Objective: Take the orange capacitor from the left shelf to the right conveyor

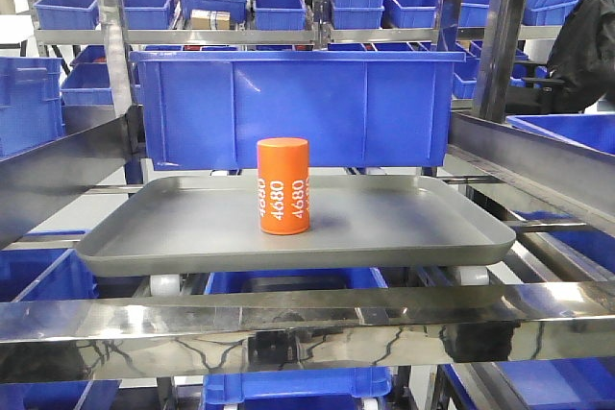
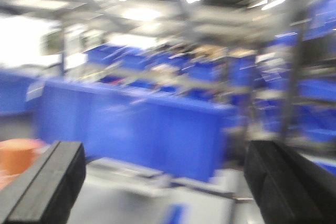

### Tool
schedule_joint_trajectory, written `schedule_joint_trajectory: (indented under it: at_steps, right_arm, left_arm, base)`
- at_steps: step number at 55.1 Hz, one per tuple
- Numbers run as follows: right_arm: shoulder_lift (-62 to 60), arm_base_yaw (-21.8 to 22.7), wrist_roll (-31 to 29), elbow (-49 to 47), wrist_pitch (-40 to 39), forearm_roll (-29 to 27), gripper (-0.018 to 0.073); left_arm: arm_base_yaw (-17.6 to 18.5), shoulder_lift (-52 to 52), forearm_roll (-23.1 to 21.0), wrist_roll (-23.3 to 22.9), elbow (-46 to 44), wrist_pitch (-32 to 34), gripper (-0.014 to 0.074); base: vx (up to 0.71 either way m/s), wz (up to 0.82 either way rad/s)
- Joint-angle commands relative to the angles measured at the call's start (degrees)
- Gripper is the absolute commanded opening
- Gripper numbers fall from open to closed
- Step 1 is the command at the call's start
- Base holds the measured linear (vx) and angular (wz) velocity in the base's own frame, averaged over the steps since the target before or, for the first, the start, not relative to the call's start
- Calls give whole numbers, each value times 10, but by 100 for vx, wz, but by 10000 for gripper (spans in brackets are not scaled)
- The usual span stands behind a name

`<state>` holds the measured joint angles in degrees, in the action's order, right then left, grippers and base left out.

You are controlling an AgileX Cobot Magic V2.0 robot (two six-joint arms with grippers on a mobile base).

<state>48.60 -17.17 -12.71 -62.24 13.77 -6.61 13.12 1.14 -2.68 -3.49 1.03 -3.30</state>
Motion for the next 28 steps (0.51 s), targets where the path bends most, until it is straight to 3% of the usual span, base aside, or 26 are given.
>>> schedule_joint_trajectory:
  at_steps: [1,11,28]
  right_arm:
    - [56,-66,-10,-47,-38,-7,628]
    - [181,-163,-10,-114,-39,-7,626]
    - [277,-184,-5,-149,-53,-48,614]
  left_arm:
    - [4,3,-3,-3,-17,46,-6]
    - [4,3,-3,-3,-17,46,-6]
    - [4,3,-3,-3,-17,46,-6]
  base:
    - [0,0]
    - [0,0]
    - [0,0]
